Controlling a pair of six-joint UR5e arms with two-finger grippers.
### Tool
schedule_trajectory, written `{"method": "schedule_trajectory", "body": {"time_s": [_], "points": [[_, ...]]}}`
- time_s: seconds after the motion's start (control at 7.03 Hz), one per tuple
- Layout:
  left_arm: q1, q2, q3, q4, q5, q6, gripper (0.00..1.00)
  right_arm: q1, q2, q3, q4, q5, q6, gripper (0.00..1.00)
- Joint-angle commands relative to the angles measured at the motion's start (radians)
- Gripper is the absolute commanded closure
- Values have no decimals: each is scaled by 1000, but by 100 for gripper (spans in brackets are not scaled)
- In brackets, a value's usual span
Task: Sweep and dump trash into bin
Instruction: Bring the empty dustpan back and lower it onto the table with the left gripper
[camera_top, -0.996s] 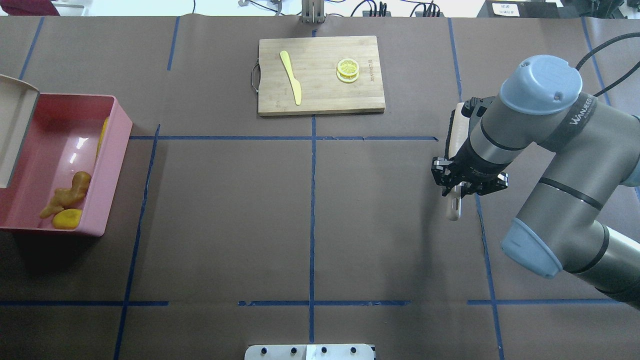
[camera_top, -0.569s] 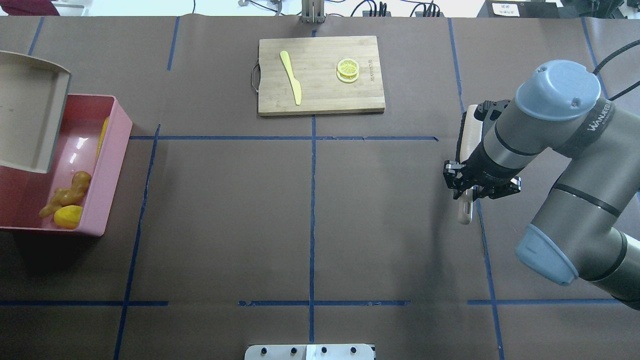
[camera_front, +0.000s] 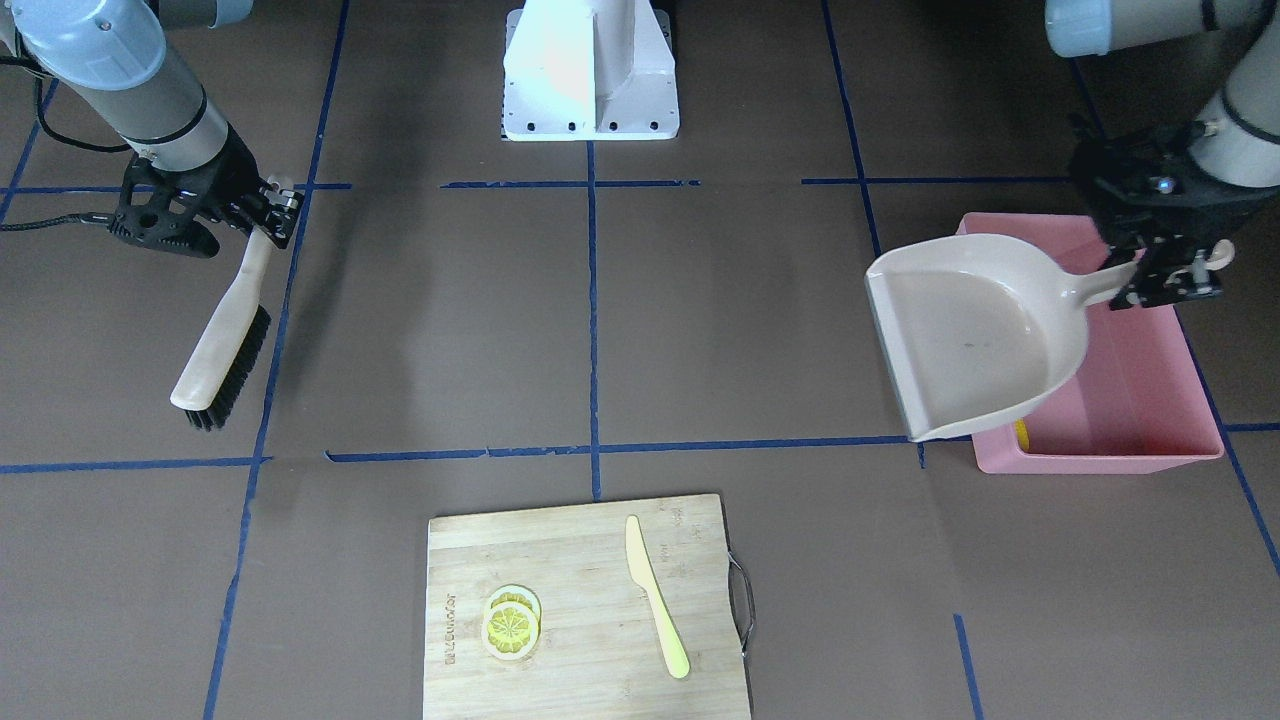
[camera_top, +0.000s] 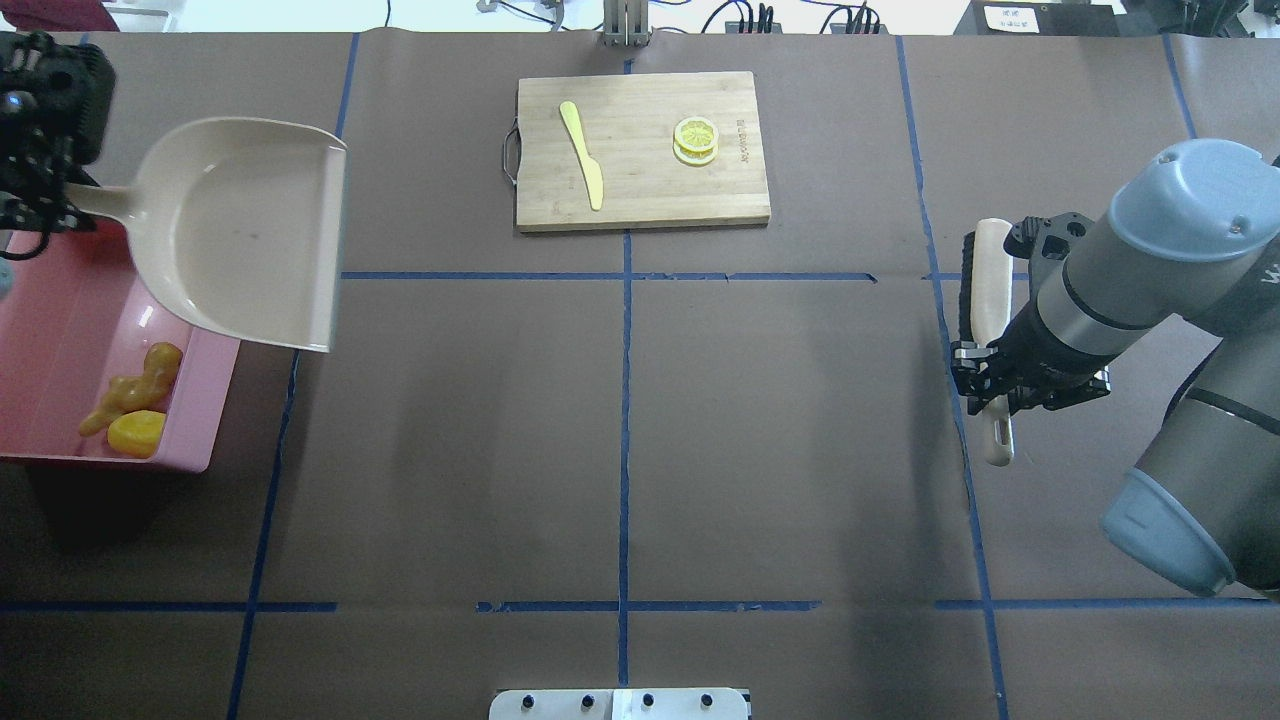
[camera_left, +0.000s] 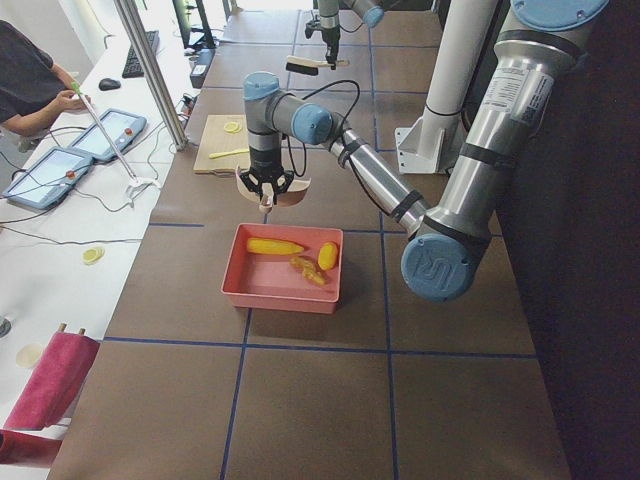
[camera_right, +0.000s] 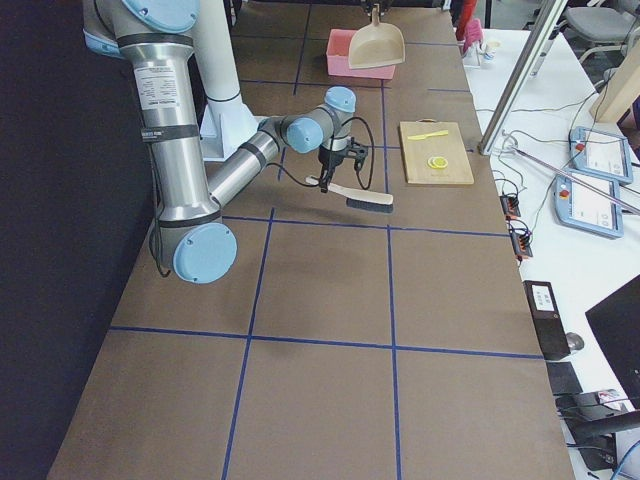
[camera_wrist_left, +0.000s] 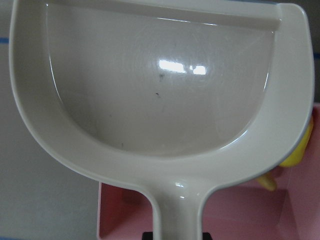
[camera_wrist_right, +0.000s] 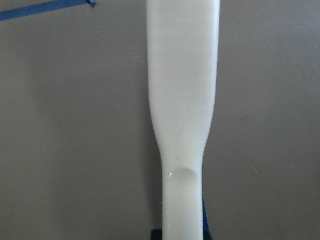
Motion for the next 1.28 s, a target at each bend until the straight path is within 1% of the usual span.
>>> {"method": "schedule_trajectory", "body": {"time_s": [0.0,0.14,0.28,0.43,0.57,0.71,0.85,1.0,1.14], "points": [[154,-69,29,-11,-3,-37,100,13,-36,29,1,0,-33,100],[225,-103,64,-17,-1,-123,100,12,-38,26,3,0,-33,100],[285,-103,84,-102,0,-246,99,12,-36,26,1,0,-33,100],[320,-101,122,-186,0,-317,98,12,-32,26,1,0,-33,100],[339,-101,135,-208,0,-359,97,12,-32,26,1,-1,-33,100],[345,-101,138,-209,0,-363,92,10,-29,26,1,-1,-31,100],[374,-104,138,-209,0,-379,92,10,-27,28,0,-1,-30,100],[404,-106,136,-215,2,-442,88,10,-32,26,0,-1,-30,100],[411,-104,144,-236,2,-442,77,10,-33,25,0,-1,-30,100]]}}
